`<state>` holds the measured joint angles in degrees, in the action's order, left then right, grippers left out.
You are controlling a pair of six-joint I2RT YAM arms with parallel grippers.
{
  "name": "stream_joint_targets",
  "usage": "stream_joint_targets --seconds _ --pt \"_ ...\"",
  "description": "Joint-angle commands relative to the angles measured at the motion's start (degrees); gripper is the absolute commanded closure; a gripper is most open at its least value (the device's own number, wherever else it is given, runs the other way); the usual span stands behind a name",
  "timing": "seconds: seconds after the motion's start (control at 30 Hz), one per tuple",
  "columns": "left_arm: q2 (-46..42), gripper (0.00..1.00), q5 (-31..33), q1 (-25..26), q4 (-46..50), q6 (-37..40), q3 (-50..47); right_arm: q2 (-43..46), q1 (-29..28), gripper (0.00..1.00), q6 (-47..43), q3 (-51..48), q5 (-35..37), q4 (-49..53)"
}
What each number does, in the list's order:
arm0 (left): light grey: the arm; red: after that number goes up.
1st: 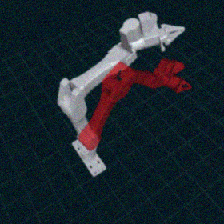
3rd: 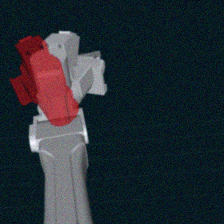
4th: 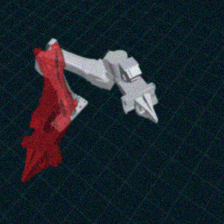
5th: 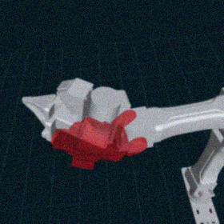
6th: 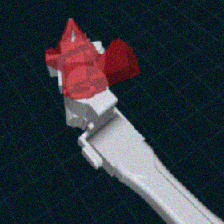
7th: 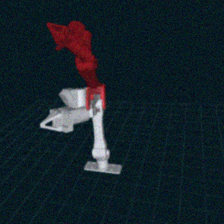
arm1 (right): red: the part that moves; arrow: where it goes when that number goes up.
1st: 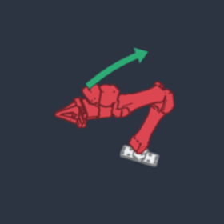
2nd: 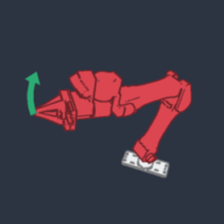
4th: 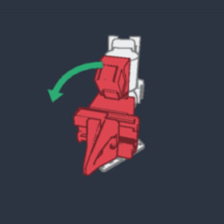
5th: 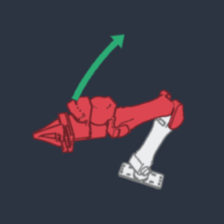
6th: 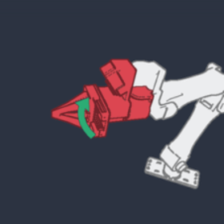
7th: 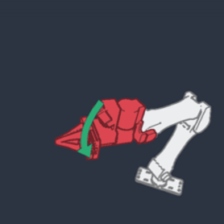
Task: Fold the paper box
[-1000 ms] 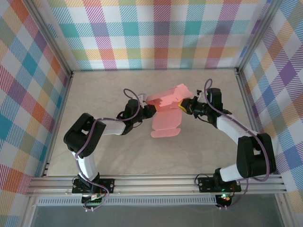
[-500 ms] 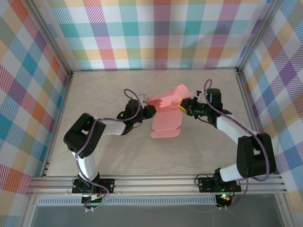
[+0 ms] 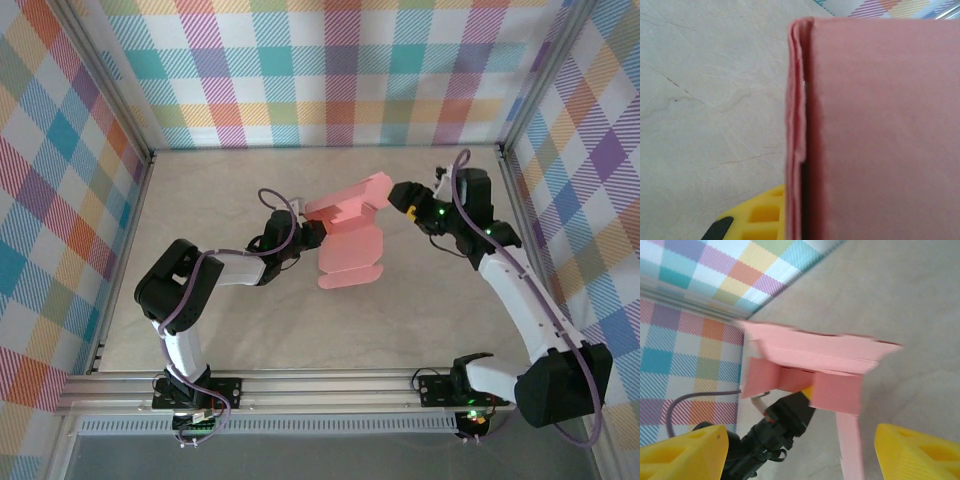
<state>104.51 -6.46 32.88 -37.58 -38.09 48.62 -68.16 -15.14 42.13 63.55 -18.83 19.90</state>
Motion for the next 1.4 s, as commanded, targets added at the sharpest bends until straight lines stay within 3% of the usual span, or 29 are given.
stream_joint_targets --seconds 0.0,0.17,0.4,0.73,0.97,1.23,1.37 --pt "0.7 1.00 1.7 0.2 -0.6 0.8 0.0 -3.1 -6.2 0.25 -7.7 8.7 6.8 9.1" --pt "0.4 1.00 2.7 0.3 -0.5 2.0 -0.6 -12.0 -13.3 0.28 -13.0 21.3 12.4 15.1" --pt "-0.6 1.00 3.5 0.2 -0.6 2.5 -1.5 -20.5 -14.6 0.32 -14.1 28.3 12.7 17.8" --pt "-1.2 1.00 3.0 0.3 -0.3 2.7 -1.4 -25.1 -14.6 0.35 -12.5 28.4 10.3 17.1" --pt "-1.1 1.00 2.8 0.3 -0.2 2.9 -1.3 -27.7 -14.6 0.51 -11.9 29.6 7.9 16.0" --pt "-1.5 1.00 2.9 0.3 -0.2 3.0 -1.4 -30.2 -14.6 0.49 -11.1 30.1 7.5 16.1" --pt "-1.5 1.00 2.8 0.3 -0.2 2.9 -1.6 -30.8 -14.6 0.55 -10.1 30.0 6.0 14.8"
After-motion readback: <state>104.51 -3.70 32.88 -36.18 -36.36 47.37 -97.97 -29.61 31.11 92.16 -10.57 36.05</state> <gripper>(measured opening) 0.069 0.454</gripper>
